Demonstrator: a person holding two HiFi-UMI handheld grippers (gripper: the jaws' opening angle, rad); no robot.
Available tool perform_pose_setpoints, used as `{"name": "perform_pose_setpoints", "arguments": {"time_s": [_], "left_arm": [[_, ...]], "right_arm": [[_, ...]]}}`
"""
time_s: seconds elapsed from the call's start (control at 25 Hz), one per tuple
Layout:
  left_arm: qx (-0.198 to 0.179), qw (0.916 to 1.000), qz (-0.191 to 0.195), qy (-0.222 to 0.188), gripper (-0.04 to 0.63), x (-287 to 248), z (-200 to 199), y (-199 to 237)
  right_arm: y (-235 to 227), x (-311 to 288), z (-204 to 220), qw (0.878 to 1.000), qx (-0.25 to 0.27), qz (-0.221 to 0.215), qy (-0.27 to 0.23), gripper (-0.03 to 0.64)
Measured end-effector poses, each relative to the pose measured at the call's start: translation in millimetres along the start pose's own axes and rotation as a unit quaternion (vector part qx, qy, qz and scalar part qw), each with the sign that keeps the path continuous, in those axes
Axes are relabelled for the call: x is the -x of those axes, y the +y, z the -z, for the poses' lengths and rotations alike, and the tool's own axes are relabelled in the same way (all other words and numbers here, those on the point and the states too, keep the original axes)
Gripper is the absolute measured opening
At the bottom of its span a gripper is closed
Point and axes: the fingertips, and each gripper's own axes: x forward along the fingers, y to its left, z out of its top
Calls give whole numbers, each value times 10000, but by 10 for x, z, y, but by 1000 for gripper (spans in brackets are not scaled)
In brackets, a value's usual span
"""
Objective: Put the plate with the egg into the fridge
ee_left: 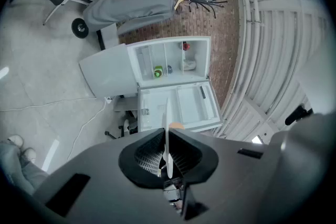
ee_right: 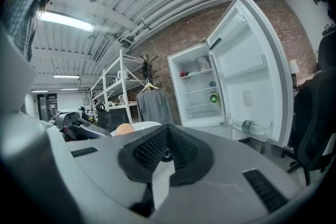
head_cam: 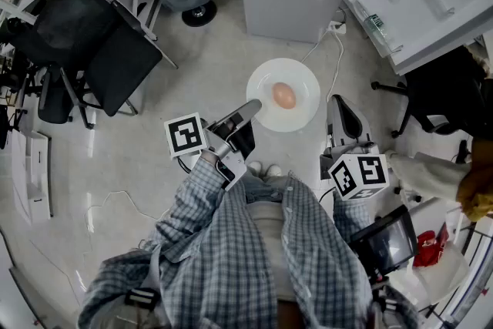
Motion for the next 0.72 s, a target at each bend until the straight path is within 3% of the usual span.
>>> {"name": "perform_pose_setpoints", "arguments": {"time_s": [0.72], "left_arm": [[-8, 10000, -43, -35, 20, -65, 59, -3]], "right_arm": [[-128, 42, -6, 9999, -106, 63, -19, 5]]}}
